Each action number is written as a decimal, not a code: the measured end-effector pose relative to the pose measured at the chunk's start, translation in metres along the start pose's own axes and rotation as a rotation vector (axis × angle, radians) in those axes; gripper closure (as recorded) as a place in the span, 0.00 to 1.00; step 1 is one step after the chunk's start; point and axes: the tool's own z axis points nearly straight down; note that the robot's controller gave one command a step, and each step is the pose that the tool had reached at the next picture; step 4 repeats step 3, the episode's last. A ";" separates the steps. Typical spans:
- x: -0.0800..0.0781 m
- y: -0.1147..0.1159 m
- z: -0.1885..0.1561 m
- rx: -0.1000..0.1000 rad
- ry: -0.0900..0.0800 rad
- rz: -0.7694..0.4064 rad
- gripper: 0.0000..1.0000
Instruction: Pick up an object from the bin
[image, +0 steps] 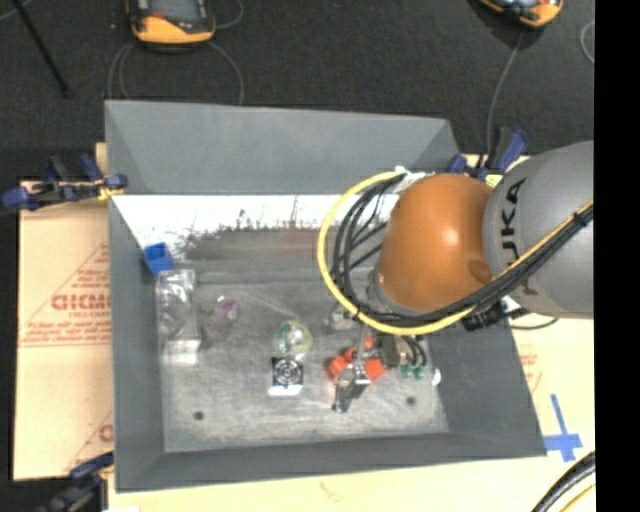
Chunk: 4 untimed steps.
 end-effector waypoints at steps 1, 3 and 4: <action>-0.058 -0.081 0.109 0.004 0.001 -0.227 0.00; -0.047 -0.102 -0.036 0.006 -0.007 -0.453 1.00; -0.047 -0.102 -0.036 0.006 -0.007 -0.453 1.00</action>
Offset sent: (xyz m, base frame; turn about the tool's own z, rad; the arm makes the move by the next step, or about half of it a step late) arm 0.0580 -0.0769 -0.1067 -0.2317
